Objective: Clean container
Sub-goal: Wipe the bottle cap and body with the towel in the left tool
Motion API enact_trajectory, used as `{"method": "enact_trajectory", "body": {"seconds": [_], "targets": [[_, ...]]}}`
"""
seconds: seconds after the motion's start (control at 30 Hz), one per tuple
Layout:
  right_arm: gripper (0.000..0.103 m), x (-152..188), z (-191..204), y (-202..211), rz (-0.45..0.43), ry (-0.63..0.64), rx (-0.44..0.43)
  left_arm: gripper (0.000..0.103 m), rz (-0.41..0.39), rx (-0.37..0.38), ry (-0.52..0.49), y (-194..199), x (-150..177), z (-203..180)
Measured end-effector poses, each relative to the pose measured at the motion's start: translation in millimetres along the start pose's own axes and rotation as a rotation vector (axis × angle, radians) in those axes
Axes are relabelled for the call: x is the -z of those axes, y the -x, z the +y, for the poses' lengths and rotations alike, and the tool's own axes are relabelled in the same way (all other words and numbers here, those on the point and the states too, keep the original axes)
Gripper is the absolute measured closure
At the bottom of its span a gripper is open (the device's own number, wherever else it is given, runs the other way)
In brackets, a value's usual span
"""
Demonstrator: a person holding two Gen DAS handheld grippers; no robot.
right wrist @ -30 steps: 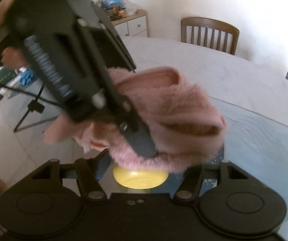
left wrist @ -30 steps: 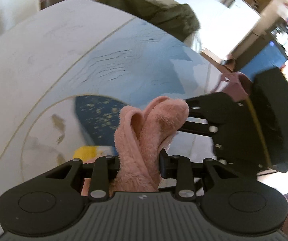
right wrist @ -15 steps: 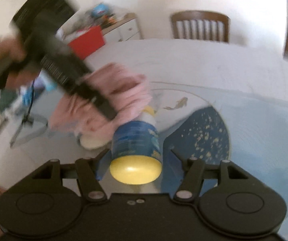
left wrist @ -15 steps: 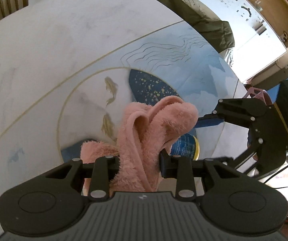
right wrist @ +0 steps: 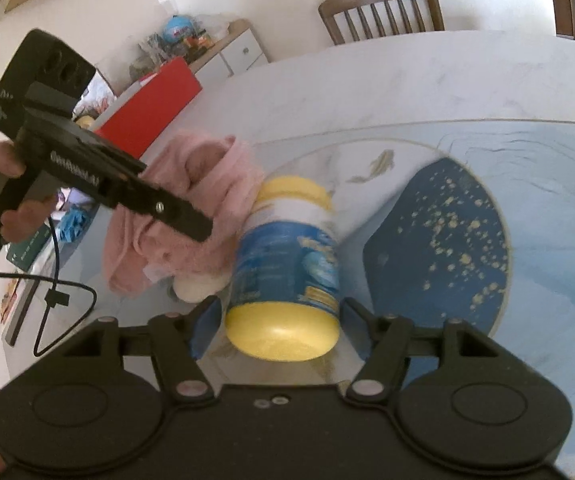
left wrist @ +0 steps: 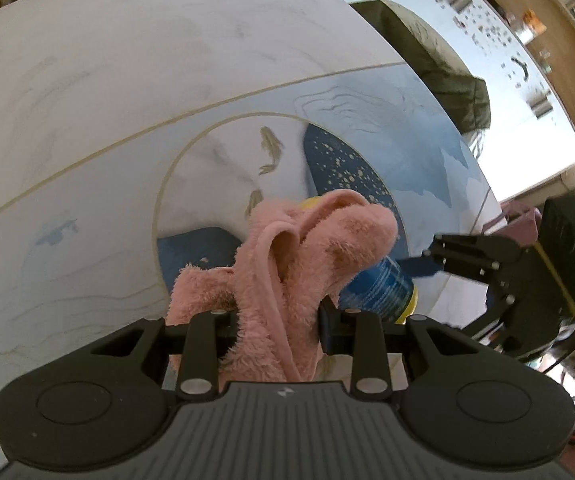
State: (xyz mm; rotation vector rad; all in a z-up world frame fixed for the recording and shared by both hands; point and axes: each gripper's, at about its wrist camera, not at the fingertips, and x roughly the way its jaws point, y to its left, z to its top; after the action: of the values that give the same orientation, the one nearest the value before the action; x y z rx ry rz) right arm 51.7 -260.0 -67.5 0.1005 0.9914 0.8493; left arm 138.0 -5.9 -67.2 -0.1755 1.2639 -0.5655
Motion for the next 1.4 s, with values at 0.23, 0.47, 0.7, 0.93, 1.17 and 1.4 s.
{"method": "enact_trajectory", "body": {"seconds": [0.23, 0.47, 0.7, 0.93, 1.17, 1.4], "targets": [[0.039, -0.9, 15.8, 3.1, -0.032, 0.102, 0.060, 0.072, -0.073, 0.043, -0.068, 29.5, -6.0, -23.2], [0.039, 4.3, 54.3, 1.3, -0.007, 0.464, 0.186, 0.072, -0.025, 0.065, -0.237, 25.3, -18.6, -71.4], [0.040, 11.4, 69.0, -5.2, 0.052, 0.675, 0.239, 0.072, 0.143, 0.029, -0.414, -16.0, -10.1, -105.9], [0.040, 16.6, 73.7, -8.2, 0.067, 0.767, 0.268, 0.072, 0.144, -0.007, -0.323, -15.9, -24.1, -76.8], [0.039, 14.7, 68.9, -8.3, 0.063, 0.753, 0.258, 0.072, 0.120, -0.040, -0.175, -8.7, -30.3, -33.6], [0.035, 3.2, 43.1, -3.4, 0.059, 0.468, 0.155, 0.073, 0.122, -0.042, -0.119, -12.3, -23.5, -17.3]]}}
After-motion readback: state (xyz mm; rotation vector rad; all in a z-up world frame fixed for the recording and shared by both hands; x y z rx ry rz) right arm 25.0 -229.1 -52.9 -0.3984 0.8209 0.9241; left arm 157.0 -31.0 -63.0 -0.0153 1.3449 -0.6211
